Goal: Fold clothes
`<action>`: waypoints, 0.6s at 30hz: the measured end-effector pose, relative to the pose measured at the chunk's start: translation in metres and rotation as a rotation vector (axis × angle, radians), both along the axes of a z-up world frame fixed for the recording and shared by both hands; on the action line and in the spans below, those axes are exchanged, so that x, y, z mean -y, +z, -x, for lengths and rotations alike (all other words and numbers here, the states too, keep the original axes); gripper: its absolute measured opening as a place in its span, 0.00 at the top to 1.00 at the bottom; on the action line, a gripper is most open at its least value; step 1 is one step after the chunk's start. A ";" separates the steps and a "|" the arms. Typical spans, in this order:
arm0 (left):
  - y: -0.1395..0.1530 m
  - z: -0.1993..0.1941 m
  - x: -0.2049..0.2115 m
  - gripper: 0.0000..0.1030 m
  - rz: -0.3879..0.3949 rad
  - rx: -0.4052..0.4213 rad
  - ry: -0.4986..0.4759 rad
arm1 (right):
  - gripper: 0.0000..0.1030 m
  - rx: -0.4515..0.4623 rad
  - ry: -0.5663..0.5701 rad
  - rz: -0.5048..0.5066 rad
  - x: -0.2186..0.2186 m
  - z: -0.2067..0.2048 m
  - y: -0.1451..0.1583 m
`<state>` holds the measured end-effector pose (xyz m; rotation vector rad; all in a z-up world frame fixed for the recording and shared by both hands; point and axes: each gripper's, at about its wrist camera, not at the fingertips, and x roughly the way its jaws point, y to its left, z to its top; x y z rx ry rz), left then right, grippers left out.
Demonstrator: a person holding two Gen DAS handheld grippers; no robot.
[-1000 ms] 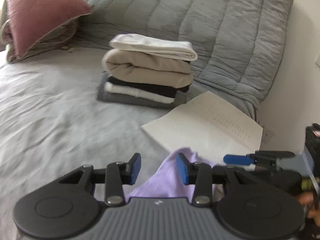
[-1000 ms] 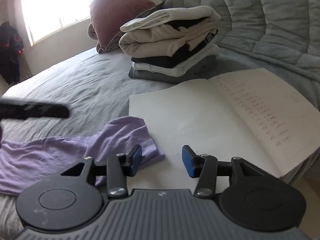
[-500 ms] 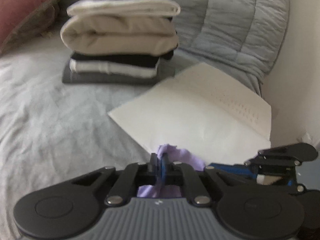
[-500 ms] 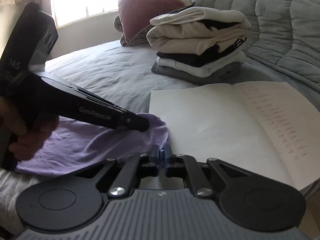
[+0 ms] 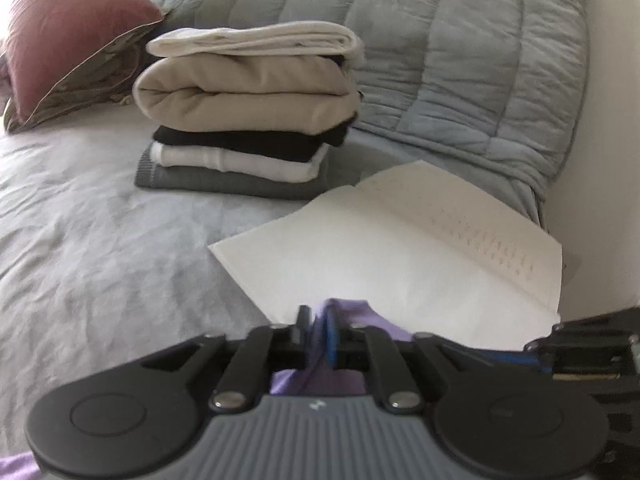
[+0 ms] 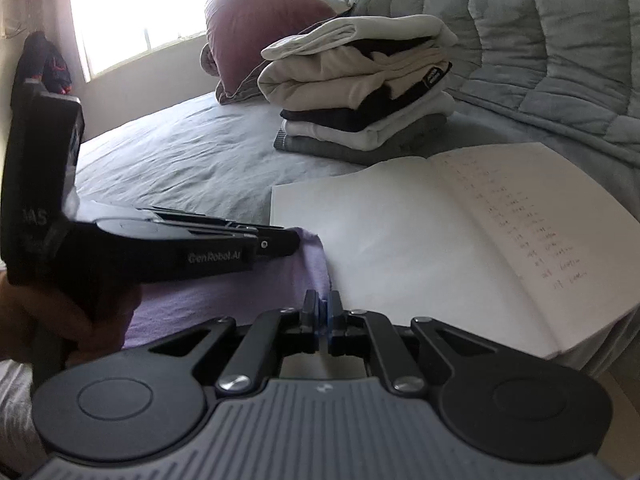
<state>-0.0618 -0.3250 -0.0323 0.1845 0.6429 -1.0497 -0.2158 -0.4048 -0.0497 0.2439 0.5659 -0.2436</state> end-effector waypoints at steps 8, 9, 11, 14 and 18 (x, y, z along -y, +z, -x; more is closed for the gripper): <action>0.023 -0.018 -0.077 0.42 -0.040 0.025 0.111 | 0.73 0.032 -0.010 0.048 -0.006 0.002 0.006; 0.025 -0.023 -0.092 0.41 -0.051 0.028 0.142 | 0.58 0.037 -0.013 0.059 -0.007 0.002 0.007; 0.026 -0.032 -0.119 0.39 -0.077 0.028 0.200 | 0.56 0.043 -0.011 0.075 -0.011 0.001 0.008; 0.027 -0.047 -0.161 0.39 -0.115 0.027 0.292 | 0.56 0.047 -0.001 0.093 -0.017 -0.002 0.009; 0.032 -0.063 -0.218 0.39 -0.129 0.036 0.402 | 0.56 0.048 0.014 0.115 -0.026 -0.006 0.010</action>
